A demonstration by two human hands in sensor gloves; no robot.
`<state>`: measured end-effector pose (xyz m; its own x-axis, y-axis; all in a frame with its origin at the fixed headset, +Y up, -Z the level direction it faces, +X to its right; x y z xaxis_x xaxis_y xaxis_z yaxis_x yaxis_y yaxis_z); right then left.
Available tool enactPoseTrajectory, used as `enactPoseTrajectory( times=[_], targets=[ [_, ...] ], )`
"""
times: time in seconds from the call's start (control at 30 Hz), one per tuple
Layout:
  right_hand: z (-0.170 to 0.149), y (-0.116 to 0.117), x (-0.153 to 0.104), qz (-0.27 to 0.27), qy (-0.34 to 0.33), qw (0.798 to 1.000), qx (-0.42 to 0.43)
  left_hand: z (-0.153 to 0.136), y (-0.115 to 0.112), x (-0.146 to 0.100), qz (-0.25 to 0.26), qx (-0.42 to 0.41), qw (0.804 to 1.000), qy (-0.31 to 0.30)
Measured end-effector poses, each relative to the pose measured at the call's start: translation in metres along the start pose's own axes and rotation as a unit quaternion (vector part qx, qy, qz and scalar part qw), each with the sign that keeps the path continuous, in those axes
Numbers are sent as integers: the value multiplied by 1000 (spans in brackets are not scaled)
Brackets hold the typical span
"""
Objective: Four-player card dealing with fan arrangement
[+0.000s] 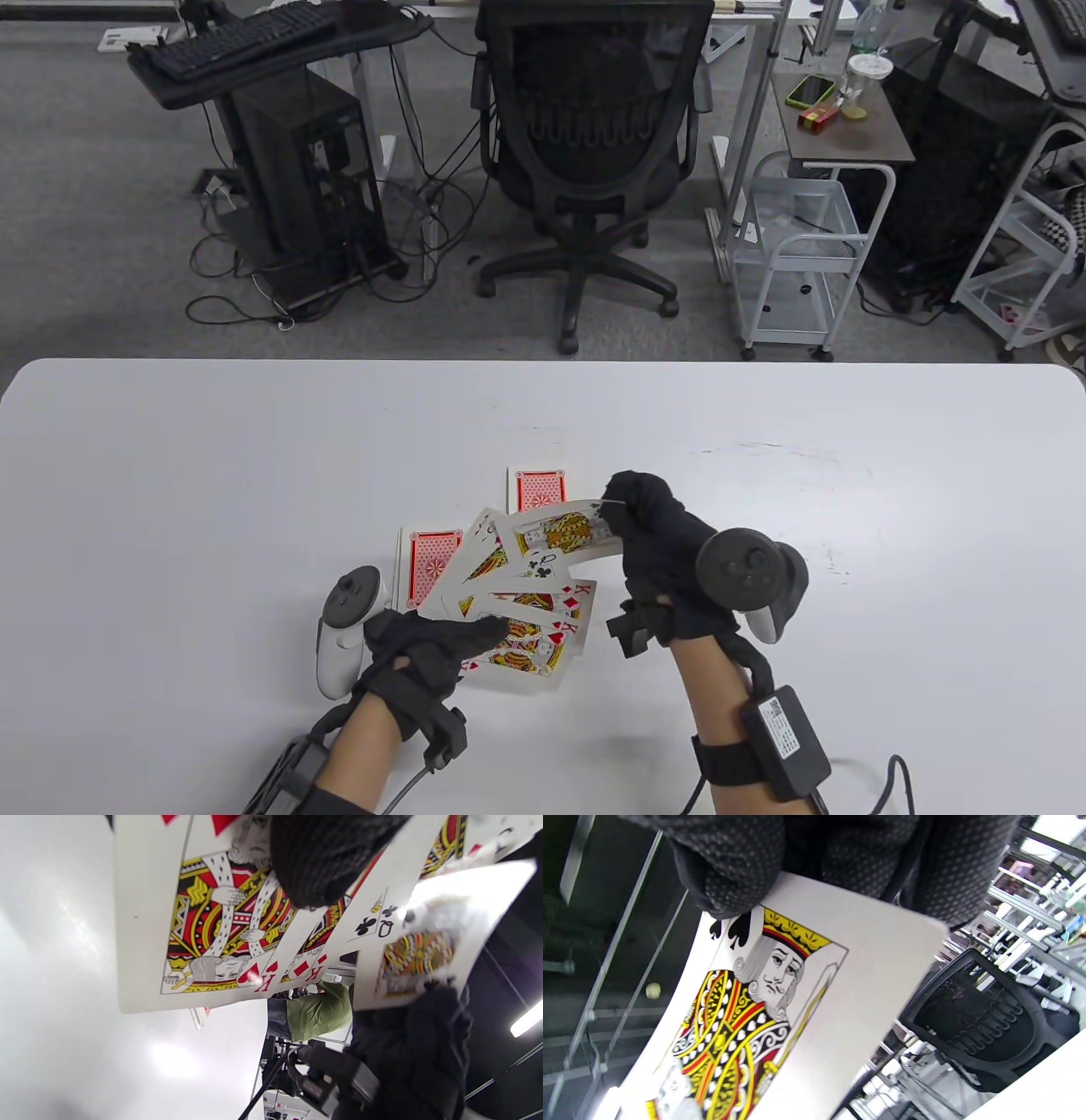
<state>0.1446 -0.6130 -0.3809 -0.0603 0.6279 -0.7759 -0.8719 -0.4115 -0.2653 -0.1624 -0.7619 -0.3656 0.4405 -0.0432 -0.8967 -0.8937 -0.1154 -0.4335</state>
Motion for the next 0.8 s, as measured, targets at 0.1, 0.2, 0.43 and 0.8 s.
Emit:
enactPoseTrajectory(
  times=[0.1, 0.2, 0.43, 0.8],
  targets=[
    [-9, -16, 0, -37, 8, 998, 45, 1, 5, -1, 8, -21, 1000, -6],
    [-18, -21, 0, -37, 2, 994, 100, 0, 9, -2, 15, -48, 999, -13],
    [-19, -6, 1, 15, -28, 995, 91, 0, 10, -2, 10, -75, 997, -23],
    [-11, 13, -2, 50, -42, 998, 21, 0, 10, -2, 11, -80, 996, -29]
  ],
)
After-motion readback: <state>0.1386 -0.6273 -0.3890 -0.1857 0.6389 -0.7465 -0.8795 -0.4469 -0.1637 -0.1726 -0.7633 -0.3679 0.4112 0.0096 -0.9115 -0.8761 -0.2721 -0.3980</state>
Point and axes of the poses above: the tracker on the back of each hand, its own z axis roughly to the thumb side, its own x axis roughly from the wrist to the fingertips, y = z × x, the point moved 3 cm from there along x, roughly from the wrist to the fingertips, and after that the axes turned 6 degrees about -y, right-handed, at the moved point
